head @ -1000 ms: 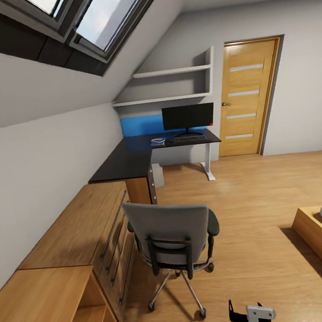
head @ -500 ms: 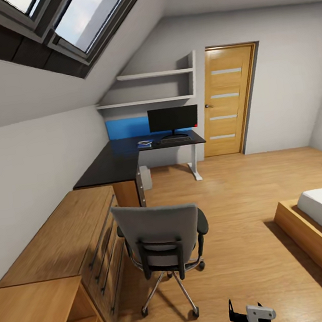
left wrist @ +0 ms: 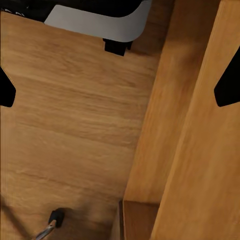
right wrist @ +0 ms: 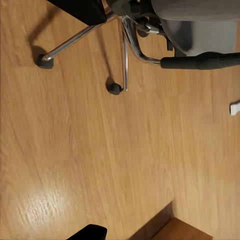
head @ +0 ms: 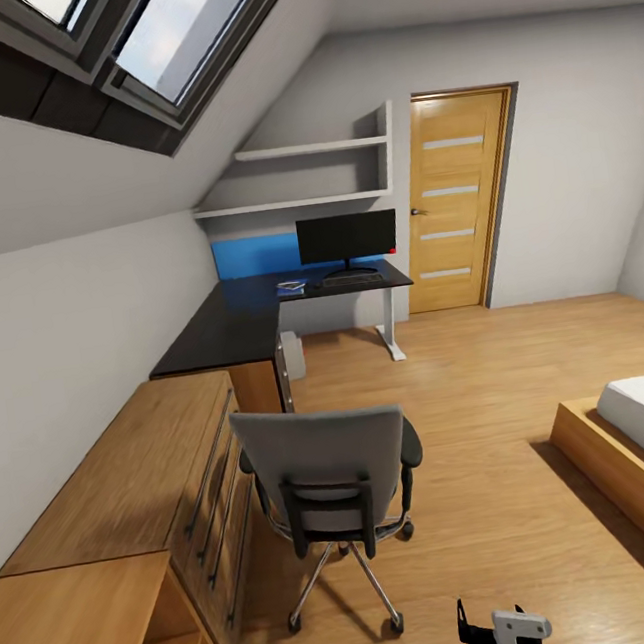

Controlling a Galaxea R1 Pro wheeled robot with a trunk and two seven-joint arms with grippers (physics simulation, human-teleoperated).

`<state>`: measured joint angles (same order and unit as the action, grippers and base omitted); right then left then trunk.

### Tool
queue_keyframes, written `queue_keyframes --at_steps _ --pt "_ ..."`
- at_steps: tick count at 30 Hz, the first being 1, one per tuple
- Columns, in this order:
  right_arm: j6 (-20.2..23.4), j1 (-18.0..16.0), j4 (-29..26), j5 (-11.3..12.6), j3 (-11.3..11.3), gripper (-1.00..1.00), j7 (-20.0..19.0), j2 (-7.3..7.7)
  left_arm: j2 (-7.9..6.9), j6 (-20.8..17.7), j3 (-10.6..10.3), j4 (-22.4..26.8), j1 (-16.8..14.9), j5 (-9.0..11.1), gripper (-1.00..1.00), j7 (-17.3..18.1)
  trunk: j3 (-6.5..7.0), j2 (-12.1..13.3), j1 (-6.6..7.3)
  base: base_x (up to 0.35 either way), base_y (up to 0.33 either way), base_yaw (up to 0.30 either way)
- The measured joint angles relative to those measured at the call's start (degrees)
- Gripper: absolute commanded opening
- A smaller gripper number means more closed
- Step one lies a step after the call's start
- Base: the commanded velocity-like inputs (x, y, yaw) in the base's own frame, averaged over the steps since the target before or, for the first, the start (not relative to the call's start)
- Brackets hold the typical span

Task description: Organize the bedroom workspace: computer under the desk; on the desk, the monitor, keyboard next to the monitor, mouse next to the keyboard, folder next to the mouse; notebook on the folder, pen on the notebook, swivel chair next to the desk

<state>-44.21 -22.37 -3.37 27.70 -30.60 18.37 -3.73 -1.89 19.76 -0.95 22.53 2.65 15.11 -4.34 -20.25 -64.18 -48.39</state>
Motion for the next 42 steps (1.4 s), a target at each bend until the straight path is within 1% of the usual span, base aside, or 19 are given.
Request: queue_keyframes --at_steps 1,2,3,4,5,6,8,9,10,11,12,14,15,18,21,23,24,26,42 --pt "0.0 0.0 0.0 0.0 0.0 1.00 0.0 0.03 0.06 0.7 0.0 0.3 0.0 0.0 1.00 -0.2 -0.18 -0.4 -0.22 0.000 0.000 0.000" --pt "0.0 0.0 -0.1 -0.1 0.1 1.00 0.0 0.10 1.10 0.8 -0.1 2.0 0.0 0.0 1.00 -0.5 -0.36 -0.8 -0.44 0.000 0.000 0.000" --pt "0.2 -0.2 -0.8 0.0 0.2 1.00 0.1 0.30 3.41 -0.5 -0.1 6.2 -0.2 -0.2 1.00 -1.5 -0.53 -1.2 -0.66 0.000 0.000 0.000" --pt "0.7 -0.4 -1.2 0.2 0.3 1.00 0.3 0.35 4.56 -3.4 -0.1 7.9 -1.4 -0.4 1.00 -4.1 -0.71 -1.6 -0.88 0.000 0.000 0.000" --pt "1.2 -0.5 -1.3 0.2 0.3 1.00 0.4 0.36 4.84 -5.0 -0.1 8.3 -2.3 -0.5 1.00 -5.4 -0.89 -2.0 -1.10 0.000 0.000 0.000" --pt "2.7 -0.8 -1.4 0.3 0.3 1.00 0.4 0.34 5.20 -8.8 -0.1 8.9 -4.0 -0.7 1.00 -7.8 -1.05 -2.4 -1.32 0.000 0.000 0.000" --pt "8.1 -2.1 -1.7 0.4 0.3 1.00 0.4 0.35 5.54 -17.2 -0.2 8.8 -8.6 -0.9 1.00 -10.9 -1.41 -3.2 -1.76 0.000 0.000 0.000" --pt "10.0 -2.5 -1.7 0.4 0.4 1.00 0.3 0.35 5.55 -19.0 -0.2 8.4 -9.8 -0.8 1.00 -11.3 -1.60 -3.6 -1.98 0.000 0.000 0.000" --pt "13.8 -3.3 -1.8 0.3 0.3 1.00 0.1 0.32 5.50 -21.5 -0.2 6.7 -11.6 -0.7 1.00 -11.8 -1.78 -4.0 -2.20 0.000 0.000 0.000" --pt "15.8 -3.6 -1.8 0.3 0.3 1.00 -0.1 0.28 5.43 -22.4 -0.1 5.4 -12.4 -0.6 1.00 -12.0 -1.96 -4.4 -2.42 0.000 0.000 0.000" --pt "18.8 -4.1 -1.8 0.3 0.3 1.00 -0.8 0.25 5.30 -23.3 -0.1 2.4 -13.5 -0.6 1.00 -12.0 -2.14 -4.8 -2.64 0.000 0.000 0.000" --pt "21.1 -4.5 -1.8 0.3 0.4 1.00 -2.0 0.24 5.21 -22.4 -0.2 -1.6 -14.4 -0.6 1.00 -11.4 -2.50 -5.6 -3.08 0.000 0.000 0.000" --pt "21.5 -4.6 -1.6 0.3 0.4 1.00 -2.6 0.22 5.18 -20.4 -0.3 -3.3 -14.8 -0.8 1.00 -10.7 -2.68 -6.0 -3.30 0.000 0.000 0.000" --pt "20.3 -4.8 -0.3 0.4 0.3 1.00 -3.3 0.10 4.93 -14.9 -0.3 -5.4 -15.2 -0.9 1.00 -9.5 -3.23 -7.2 -3.96 0.000 0.000 0.000" --pt "17.7 -4.8 1.5 0.5 0.2 1.00 -3.8 0.00 4.35 -12.6 -0.2 -6.0 -15.4 -0.7 1.00 -9.1 -3.76 -8.4 -4.62 0.000 0.000 0.000" --pt "15.6 -4.7 2.0 0.5 0.1 1.00 -4.0 -0.07 4.18 -12.1 -0.1 -6.2 -15.4 -0.6 1.00 -9.0 -4.12 -9.2 -5.06 0.000 0.000 0.000" --pt "13.1 -4.7 2.4 0.5 0.0 1.00 -4.1 -0.20 4.11 -11.5 -0.2 -6.2 -15.4 -0.6 1.00 -9.0 -4.30 -9.6 -5.28 0.000 0.000 0.000" --pt "12.2 -4.7 2.4 0.5 0.1 1.00 -4.1 -0.31 4.10 -11.2 -0.3 -6.1 -15.4 -0.6 1.00 -9.0 -4.66 -10.4 -5.72 0.000 0.000 0.000" --pt "11.7 -4.7 2.6 0.5 0.1 1.00 -4.1 -0.31 4.22 -11.0 -0.3 -5.9 -15.4 -0.6 1.00 -9.2 -7.54 -16.8 -9.23 0.000 0.000 0.000"
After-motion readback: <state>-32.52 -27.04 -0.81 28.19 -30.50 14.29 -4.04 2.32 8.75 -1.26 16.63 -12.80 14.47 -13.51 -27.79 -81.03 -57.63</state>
